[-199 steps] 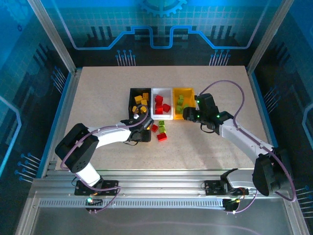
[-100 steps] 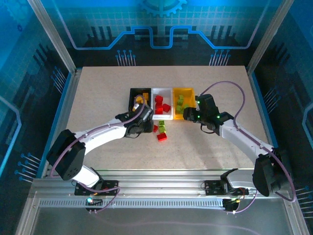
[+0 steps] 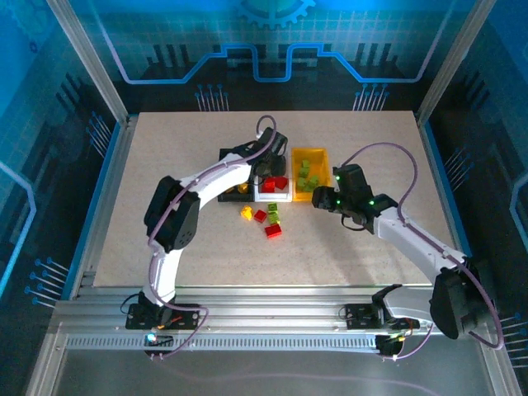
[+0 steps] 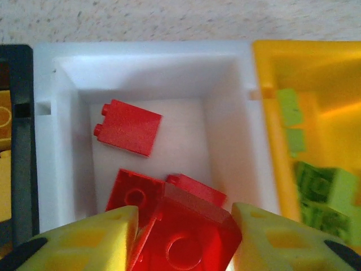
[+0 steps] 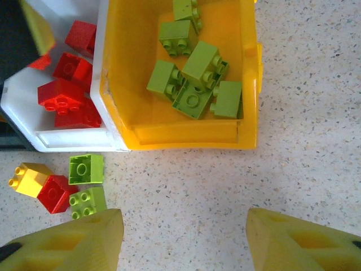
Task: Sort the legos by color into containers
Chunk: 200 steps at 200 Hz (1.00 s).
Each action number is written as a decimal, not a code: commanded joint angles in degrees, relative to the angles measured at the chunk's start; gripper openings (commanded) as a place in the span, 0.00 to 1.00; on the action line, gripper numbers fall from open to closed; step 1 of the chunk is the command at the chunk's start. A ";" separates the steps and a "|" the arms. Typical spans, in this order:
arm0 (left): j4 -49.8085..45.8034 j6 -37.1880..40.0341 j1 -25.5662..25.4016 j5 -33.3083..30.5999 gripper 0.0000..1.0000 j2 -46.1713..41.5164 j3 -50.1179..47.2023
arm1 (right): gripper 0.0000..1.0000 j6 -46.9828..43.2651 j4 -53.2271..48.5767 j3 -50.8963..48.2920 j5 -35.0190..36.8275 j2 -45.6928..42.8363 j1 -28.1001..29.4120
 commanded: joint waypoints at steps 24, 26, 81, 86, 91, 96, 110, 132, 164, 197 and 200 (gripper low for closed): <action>-4.25 -0.02 0.26 0.93 0.66 1.84 6.77 | 0.62 2.13 -0.95 -1.25 -1.67 -2.59 -0.70; -4.31 -0.05 0.22 1.01 0.67 1.63 6.88 | 0.62 2.21 -1.02 -1.21 -1.71 -2.57 -0.70; 0.20 -1.31 -1.41 3.17 0.99 -11.29 -3.24 | 0.64 0.77 0.30 -1.16 -6.79 -1.49 0.36; 1.07 -1.64 -1.59 3.27 0.99 -13.38 -5.22 | 0.64 0.66 0.30 -1.08 -7.08 -1.15 0.92; 1.91 -2.06 -1.81 3.47 0.99 -15.32 -7.23 | 0.65 0.65 0.38 -1.03 -7.19 -0.78 1.57; 2.69 -2.40 -1.95 3.49 0.99 -17.47 -9.40 | 0.65 0.65 0.59 -1.05 -7.20 -0.35 2.55; 5.22 -3.29 -2.35 3.17 0.99 -23.61 -16.09 | 0.66 0.72 1.53 -1.06 -7.27 1.32 5.73; 9.00 -5.40 -2.45 2.19 0.99 -32.95 -27.72 | 0.67 1.57 3.16 -0.44 -6.83 5.86 11.41; 11.75 -9.38 -2.41 0.85 0.99 -44.49 -42.43 | 0.69 1.53 3.39 3.28 -3.48 14.99 19.41; 12.78 -11.54 -2.37 -1.77 0.99 -52.79 -54.57 | 0.75 1.62 1.69 8.53 0.46 22.49 23.42; 12.47 -11.76 -2.39 -1.97 0.99 -53.29 -55.27 | 0.76 1.50 1.59 8.80 0.77 22.96 23.69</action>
